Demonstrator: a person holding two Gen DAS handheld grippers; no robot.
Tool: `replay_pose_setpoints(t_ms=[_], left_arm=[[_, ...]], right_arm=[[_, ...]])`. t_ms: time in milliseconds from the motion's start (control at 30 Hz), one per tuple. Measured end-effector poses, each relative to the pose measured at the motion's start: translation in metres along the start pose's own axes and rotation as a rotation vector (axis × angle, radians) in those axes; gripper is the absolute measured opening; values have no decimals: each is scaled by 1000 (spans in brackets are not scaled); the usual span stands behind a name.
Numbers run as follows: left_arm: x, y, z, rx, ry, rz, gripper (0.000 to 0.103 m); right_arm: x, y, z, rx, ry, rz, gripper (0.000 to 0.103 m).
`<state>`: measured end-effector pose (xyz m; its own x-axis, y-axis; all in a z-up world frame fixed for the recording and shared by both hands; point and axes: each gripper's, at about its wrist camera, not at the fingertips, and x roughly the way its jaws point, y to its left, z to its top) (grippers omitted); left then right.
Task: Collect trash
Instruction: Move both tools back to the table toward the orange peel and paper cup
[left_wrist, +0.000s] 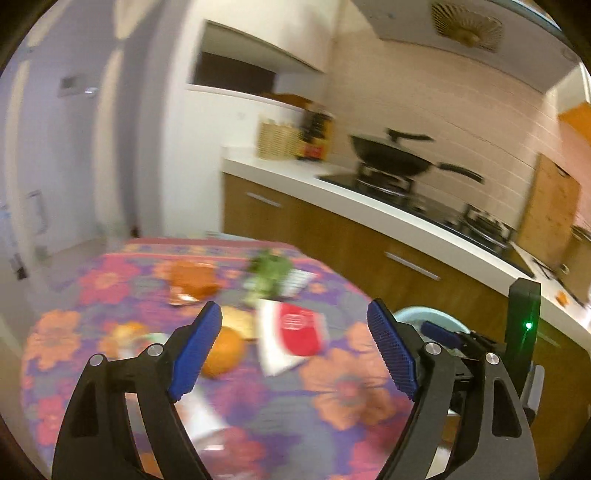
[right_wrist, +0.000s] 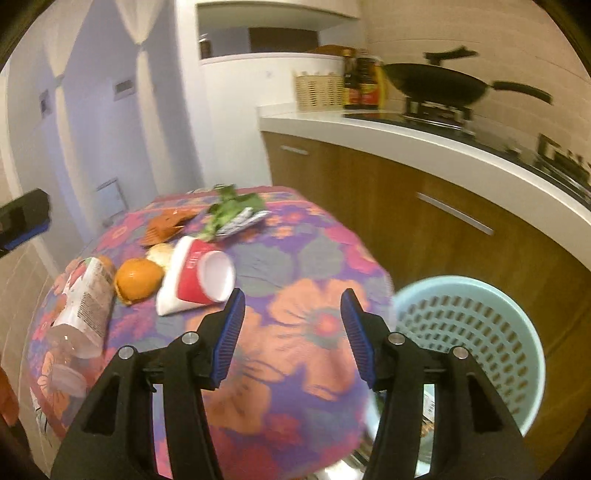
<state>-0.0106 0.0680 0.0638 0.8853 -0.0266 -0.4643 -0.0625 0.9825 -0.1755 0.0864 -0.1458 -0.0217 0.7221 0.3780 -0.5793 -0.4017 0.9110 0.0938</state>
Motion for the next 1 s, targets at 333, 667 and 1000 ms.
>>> replay_pose_setpoints(t_ms=[333,667,1000], left_arm=[[3,137,-14,-205,22,81,77],[60,228,-36,-406,187,-63,62],[108,229,-46,-414,319,-74,30]], right_arm=[[52,51,24,-5,67,59,50],[82,81,32,-38,93,-8,54],[93,70,32,17,141,-23,57]])
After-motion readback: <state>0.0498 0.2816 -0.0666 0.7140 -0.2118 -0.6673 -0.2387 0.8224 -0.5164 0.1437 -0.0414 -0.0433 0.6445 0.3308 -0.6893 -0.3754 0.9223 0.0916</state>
